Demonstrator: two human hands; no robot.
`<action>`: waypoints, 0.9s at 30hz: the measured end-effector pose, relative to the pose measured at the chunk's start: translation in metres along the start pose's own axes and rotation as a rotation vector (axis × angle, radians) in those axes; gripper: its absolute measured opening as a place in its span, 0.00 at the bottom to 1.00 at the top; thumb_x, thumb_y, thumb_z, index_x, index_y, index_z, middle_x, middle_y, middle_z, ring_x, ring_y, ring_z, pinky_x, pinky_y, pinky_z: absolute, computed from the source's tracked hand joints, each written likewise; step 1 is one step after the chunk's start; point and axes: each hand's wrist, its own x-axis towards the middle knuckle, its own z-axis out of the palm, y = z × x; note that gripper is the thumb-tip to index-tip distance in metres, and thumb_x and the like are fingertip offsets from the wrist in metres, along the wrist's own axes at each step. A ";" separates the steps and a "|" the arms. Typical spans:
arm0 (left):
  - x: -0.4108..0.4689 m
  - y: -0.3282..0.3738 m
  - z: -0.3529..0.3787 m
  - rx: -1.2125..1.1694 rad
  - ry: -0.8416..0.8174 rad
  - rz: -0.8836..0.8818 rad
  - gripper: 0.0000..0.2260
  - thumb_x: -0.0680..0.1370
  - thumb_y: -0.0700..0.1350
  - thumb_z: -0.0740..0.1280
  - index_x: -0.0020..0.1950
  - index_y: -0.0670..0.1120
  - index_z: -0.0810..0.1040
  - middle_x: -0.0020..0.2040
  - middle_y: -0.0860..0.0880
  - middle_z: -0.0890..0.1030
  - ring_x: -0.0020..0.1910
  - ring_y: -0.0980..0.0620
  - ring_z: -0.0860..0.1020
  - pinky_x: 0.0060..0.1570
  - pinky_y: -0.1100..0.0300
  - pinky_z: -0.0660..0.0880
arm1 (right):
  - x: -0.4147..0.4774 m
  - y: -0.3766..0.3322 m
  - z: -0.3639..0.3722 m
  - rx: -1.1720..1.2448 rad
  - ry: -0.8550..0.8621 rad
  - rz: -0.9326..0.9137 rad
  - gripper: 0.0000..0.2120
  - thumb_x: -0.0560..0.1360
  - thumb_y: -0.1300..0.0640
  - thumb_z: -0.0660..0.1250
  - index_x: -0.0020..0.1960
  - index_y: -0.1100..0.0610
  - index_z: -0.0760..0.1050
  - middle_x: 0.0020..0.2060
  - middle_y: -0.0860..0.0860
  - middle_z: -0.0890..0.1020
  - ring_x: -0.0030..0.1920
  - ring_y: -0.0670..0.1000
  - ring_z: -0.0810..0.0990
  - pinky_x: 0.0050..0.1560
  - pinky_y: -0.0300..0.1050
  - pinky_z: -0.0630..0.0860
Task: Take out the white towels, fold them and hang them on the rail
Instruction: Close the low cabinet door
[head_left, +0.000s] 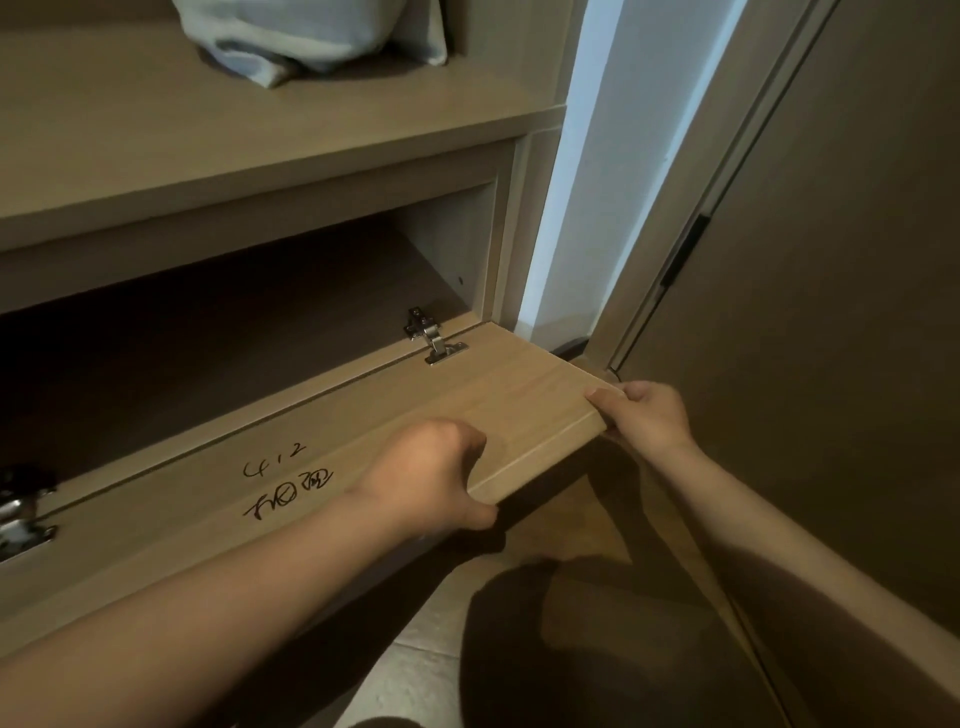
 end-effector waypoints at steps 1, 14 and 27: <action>-0.002 0.001 -0.008 -0.035 0.002 -0.004 0.25 0.69 0.52 0.75 0.64 0.50 0.75 0.59 0.51 0.78 0.54 0.54 0.77 0.46 0.65 0.76 | -0.002 -0.008 -0.001 0.022 0.017 -0.029 0.08 0.77 0.52 0.70 0.52 0.55 0.82 0.45 0.51 0.83 0.45 0.49 0.82 0.43 0.44 0.80; -0.020 0.008 -0.086 0.254 0.359 0.068 0.16 0.72 0.60 0.70 0.57 0.58 0.81 0.66 0.56 0.75 0.67 0.53 0.68 0.66 0.52 0.69 | -0.015 -0.070 -0.017 0.104 -0.093 -0.279 0.28 0.74 0.60 0.72 0.73 0.58 0.68 0.60 0.49 0.79 0.60 0.48 0.78 0.50 0.34 0.77; 0.003 -0.005 -0.148 0.451 0.534 -0.265 0.64 0.60 0.73 0.71 0.77 0.48 0.33 0.78 0.43 0.33 0.75 0.39 0.31 0.71 0.33 0.36 | 0.020 -0.123 0.014 0.067 0.144 -0.297 0.27 0.71 0.52 0.76 0.67 0.55 0.72 0.44 0.47 0.80 0.44 0.46 0.79 0.44 0.37 0.75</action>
